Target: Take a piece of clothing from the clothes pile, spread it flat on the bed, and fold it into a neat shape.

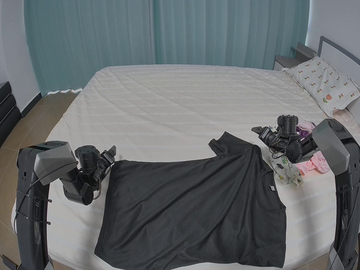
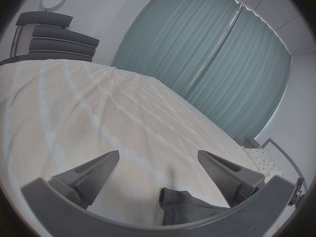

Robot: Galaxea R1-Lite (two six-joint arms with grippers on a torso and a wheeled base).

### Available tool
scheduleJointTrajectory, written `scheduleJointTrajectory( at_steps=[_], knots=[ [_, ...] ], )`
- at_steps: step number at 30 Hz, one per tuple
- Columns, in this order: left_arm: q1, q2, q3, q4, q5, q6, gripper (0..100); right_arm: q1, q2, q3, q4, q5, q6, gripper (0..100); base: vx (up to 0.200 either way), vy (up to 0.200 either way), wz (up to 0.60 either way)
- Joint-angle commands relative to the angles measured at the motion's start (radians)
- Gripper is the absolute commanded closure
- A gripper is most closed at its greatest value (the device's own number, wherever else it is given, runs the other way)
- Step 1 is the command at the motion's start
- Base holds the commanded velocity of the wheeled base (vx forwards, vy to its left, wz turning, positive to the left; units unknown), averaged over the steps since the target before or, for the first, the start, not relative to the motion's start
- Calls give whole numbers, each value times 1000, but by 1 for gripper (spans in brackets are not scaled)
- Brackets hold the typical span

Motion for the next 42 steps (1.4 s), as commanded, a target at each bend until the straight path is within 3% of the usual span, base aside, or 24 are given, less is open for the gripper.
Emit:
scheduleJointTrajectory(
  at_steps=[1, 6, 14, 20, 25, 33, 42],
  knots=[
    [-9, -13, 10, -1, -18, -4, 0, 21, -56, 25, -23, 0, 4, 0, 0, 0, 0],
    [-11, -44, 79, -1, -57, -4, 0, 44, -66, 94, -28, -3, -8, 0, 0, 0, 0],
    [-26, -230, 325, -57, -107, -34, 0, 35, -292, 381, -25, 9, -42, 0, -25, 0, 0],
    [-64, -323, 495, -60, -107, -40, 0, 35, -476, 712, -37, 9, -43, 0, -200, 0, 0],
    [-134, -384, 693, -62, -109, -143, 0, 27, -577, 927, -94, 29, -31, 0, -200, 0, 0],
    [-193, -389, 828, -83, -103, -192, 0, 27, -613, 1090, -109, 34, 12, 0, -200, 0, 0],
    [-249, -331, 866, -125, -93, -200, 0, 27, -548, 1159, -158, 83, 67, 0, 0, 0, 0]
  ],
)
